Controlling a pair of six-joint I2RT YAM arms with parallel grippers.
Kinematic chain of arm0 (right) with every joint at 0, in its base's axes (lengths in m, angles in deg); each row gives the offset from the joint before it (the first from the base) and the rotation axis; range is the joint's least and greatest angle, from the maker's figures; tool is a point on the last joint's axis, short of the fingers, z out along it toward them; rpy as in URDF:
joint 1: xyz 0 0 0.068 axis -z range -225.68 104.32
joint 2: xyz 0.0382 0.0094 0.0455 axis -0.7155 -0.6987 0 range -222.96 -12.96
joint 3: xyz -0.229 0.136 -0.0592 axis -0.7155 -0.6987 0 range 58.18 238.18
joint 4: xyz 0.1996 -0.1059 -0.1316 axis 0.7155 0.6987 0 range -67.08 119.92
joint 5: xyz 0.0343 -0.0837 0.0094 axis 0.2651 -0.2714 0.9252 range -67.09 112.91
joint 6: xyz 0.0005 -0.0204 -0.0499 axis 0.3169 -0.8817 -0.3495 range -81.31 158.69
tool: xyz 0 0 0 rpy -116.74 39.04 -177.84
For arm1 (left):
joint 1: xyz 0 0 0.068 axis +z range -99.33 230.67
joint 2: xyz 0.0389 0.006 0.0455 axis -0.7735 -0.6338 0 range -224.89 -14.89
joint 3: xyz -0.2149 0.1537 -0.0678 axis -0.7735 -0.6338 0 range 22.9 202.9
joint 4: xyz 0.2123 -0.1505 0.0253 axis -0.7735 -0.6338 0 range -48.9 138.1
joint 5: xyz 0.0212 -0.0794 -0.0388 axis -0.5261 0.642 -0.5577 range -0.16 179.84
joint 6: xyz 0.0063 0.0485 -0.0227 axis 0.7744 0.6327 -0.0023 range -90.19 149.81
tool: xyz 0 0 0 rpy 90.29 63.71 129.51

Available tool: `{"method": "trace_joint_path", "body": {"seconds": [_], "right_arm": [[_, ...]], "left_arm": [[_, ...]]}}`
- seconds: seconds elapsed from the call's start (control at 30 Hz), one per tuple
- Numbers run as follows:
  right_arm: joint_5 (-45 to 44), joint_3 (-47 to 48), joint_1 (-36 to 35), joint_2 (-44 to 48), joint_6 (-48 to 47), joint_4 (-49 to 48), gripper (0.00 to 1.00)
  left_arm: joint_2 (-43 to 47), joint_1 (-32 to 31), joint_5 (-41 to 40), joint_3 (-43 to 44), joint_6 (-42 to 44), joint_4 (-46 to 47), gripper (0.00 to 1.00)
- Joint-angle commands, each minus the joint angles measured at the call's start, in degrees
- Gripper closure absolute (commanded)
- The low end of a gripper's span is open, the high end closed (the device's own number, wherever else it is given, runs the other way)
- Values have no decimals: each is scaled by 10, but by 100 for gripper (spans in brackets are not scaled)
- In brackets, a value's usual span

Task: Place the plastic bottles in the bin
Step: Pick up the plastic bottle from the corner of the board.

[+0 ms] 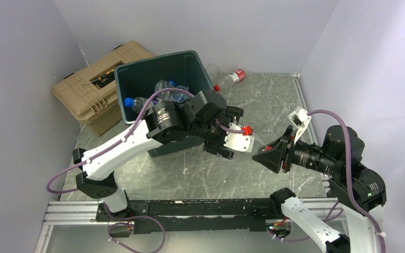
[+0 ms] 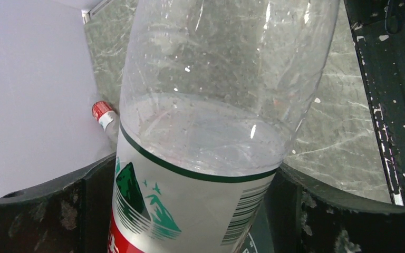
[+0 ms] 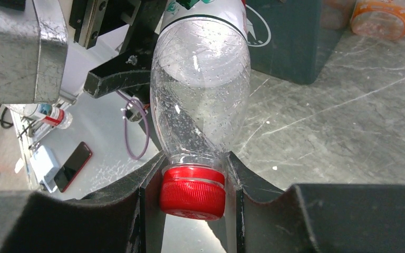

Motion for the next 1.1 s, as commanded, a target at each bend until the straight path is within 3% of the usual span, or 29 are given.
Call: {"method": "trace_joint_path", "body": {"seconds": [0.0,0.23,0.27,0.37,0.43,0.67,0.83,0.9,0.97,1.07], "right_arm": [[12,7,-3,9,-7,-30,100],[10,10,-3,15,-5,-33,100],[12,10,-4,18,-4,-36,92],[25,14,-5,26,4,-47,44],[29,16,-5,37,17,-64,4],[-13,1,-5,81,99,-205,0],[-137,-33,-5,156,152,-338,0],[-184,-54,-6,186,168,-387,0],[-214,-69,-6,202,173,-409,0],[-247,-84,-6,197,171,-396,0]], "left_arm": [[9,-3,-9,5,5,29,12],[6,-11,-5,5,4,44,39],[7,-14,-6,5,4,48,42],[14,-20,-9,-5,8,65,48],[22,-22,-11,-13,7,82,54],[80,-22,2,-70,-14,191,63],[133,-22,-19,-131,-36,281,75],[156,-10,-32,-150,-56,322,74],[172,22,-29,-162,-105,359,73],[180,130,37,-150,-229,388,72]]}}
